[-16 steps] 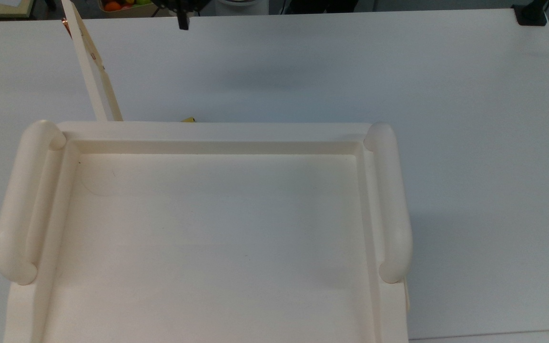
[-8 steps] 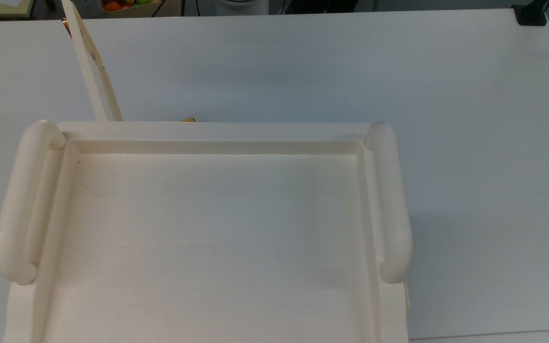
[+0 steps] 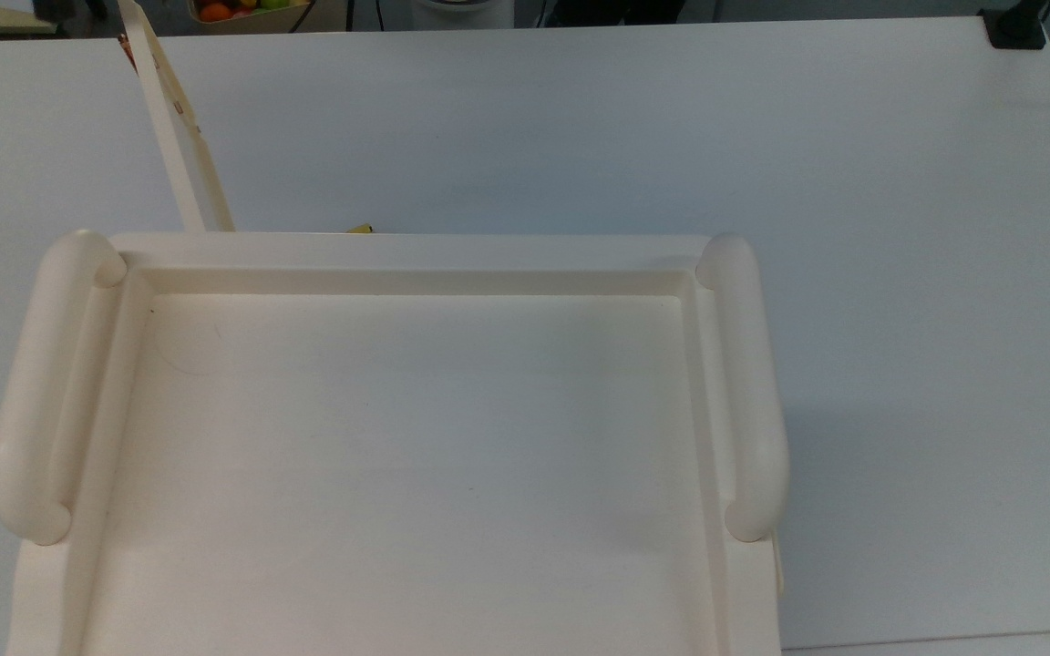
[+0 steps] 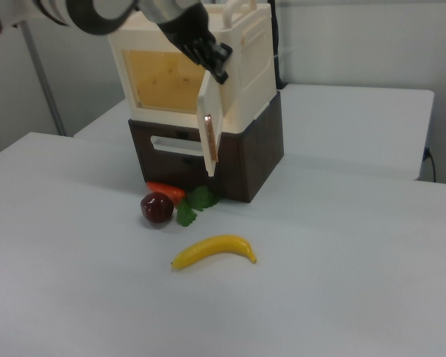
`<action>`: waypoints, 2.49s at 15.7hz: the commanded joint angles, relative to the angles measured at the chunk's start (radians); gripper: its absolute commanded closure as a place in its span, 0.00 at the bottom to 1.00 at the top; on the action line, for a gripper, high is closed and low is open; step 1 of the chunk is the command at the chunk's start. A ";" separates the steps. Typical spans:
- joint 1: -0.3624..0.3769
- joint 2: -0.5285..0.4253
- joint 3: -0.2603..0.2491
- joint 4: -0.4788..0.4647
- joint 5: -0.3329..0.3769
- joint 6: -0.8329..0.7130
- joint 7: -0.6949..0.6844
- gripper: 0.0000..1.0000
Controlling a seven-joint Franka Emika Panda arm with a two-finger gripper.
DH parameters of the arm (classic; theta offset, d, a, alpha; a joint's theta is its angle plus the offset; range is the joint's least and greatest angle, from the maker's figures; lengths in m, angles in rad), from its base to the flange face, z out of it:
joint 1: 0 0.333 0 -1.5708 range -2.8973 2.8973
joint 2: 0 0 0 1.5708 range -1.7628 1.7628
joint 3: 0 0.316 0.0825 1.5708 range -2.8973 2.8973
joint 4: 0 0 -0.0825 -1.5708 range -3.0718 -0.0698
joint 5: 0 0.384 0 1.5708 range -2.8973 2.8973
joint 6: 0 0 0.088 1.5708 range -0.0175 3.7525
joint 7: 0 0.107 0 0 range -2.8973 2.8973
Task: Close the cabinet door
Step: 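Push the open door with the gripper, swinging it toward the cabinet, then keep pushing the door until it sits flush against the cabinet front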
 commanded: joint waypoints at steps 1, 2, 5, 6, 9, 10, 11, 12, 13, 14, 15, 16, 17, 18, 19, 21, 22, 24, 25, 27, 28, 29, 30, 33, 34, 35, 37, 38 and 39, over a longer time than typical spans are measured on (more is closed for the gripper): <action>-0.015 0.042 -0.006 0.008 0.033 0.043 -0.010 1.00; -0.015 0.045 -0.006 0.005 0.038 0.048 -0.010 1.00; -0.009 0.046 -0.001 -0.009 0.092 0.048 -0.008 1.00; -0.006 0.046 0.003 -0.009 0.102 0.046 -0.007 1.00; 0.016 0.045 0.009 -0.010 0.118 0.036 0.010 1.00; 0.031 0.045 0.009 -0.010 0.116 0.036 0.024 1.00; 0.042 0.045 0.008 -0.010 0.118 0.034 0.036 1.00; 0.065 0.045 0.009 -0.013 0.116 0.034 0.043 1.00; 0.077 0.045 0.009 -0.021 0.116 0.034 0.044 1.00; 0.086 0.045 0.009 -0.024 0.118 0.034 0.047 1.00; 0.101 0.046 0.009 -0.024 0.118 0.034 0.061 1.00; 0.117 0.048 0.009 -0.026 0.118 0.035 0.088 1.00; 0.131 0.051 0.011 -0.026 0.118 0.042 0.113 1.00; 0.151 0.057 0.014 -0.024 0.118 0.043 0.127 1.00; 0.164 0.059 0.015 -0.026 0.118 0.048 0.130 1.00; 0.194 0.066 0.028 -0.024 0.118 0.055 0.132 1.00; 0.209 0.077 0.029 -0.026 0.119 0.075 0.132 1.00; 0.241 0.101 0.031 -0.024 0.121 0.147 0.159 1.00; 0.253 0.115 0.032 -0.024 0.118 0.198 0.182 1.00; 0.287 0.140 0.032 -0.024 0.116 0.290 0.191 1.00; 0.296 0.155 0.032 -0.024 0.116 0.334 0.191 1.00; 0.306 0.170 0.034 -0.023 0.116 0.383 0.193 1.00; 0.316 0.183 0.040 -0.023 0.116 0.437 0.193 1.00; 0.318 0.200 0.064 -0.024 0.116 0.577 0.193 1.00; 0.318 0.200 0.066 -0.024 0.116 0.591 0.193 1.00; 0.318 0.201 0.066 -0.024 0.115 0.594 0.191 1.00; 0.318 0.201 0.066 -0.027 0.110 0.594 0.191 1.00; 0.319 0.200 0.066 -0.035 0.106 0.592 0.191 1.00; 0.319 0.200 0.068 -0.040 0.101 0.592 0.190 1.00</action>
